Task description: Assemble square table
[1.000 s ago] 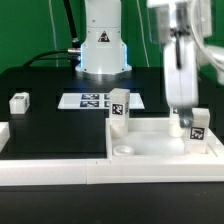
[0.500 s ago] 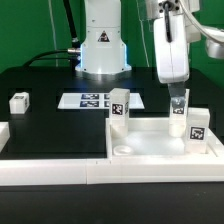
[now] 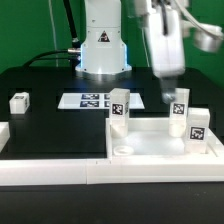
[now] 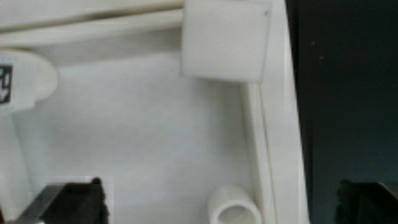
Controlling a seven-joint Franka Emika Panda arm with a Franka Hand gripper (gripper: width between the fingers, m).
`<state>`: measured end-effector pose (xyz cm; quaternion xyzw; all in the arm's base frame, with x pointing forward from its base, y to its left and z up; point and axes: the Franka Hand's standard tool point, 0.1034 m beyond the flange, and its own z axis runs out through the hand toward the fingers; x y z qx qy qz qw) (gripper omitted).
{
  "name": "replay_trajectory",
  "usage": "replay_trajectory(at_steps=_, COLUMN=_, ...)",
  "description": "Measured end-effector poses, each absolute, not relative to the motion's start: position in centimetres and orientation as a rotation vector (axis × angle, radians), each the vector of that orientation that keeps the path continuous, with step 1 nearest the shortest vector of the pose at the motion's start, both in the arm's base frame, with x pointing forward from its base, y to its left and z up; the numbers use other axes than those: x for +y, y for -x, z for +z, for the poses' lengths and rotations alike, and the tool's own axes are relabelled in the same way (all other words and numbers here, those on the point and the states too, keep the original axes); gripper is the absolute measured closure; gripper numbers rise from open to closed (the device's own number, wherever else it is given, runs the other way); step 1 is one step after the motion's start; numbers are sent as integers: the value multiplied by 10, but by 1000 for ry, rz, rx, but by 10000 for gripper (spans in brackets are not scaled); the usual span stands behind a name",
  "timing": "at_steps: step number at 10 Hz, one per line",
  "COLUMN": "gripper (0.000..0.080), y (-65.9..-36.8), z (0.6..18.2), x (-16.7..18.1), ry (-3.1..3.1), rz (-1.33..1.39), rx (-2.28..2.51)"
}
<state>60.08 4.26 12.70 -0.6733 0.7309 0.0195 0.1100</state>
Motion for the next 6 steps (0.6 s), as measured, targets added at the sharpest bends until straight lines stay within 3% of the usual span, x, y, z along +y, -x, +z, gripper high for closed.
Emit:
replay_trajectory(at_steps=2, gripper=150, y=-582, z=127, x=15, ry=2167, rz=-13, rx=1961)
replay_trajectory(at_steps=6, gripper=150, y=-582, z=125, x=17, ry=2415, rz=-51, rx=1665)
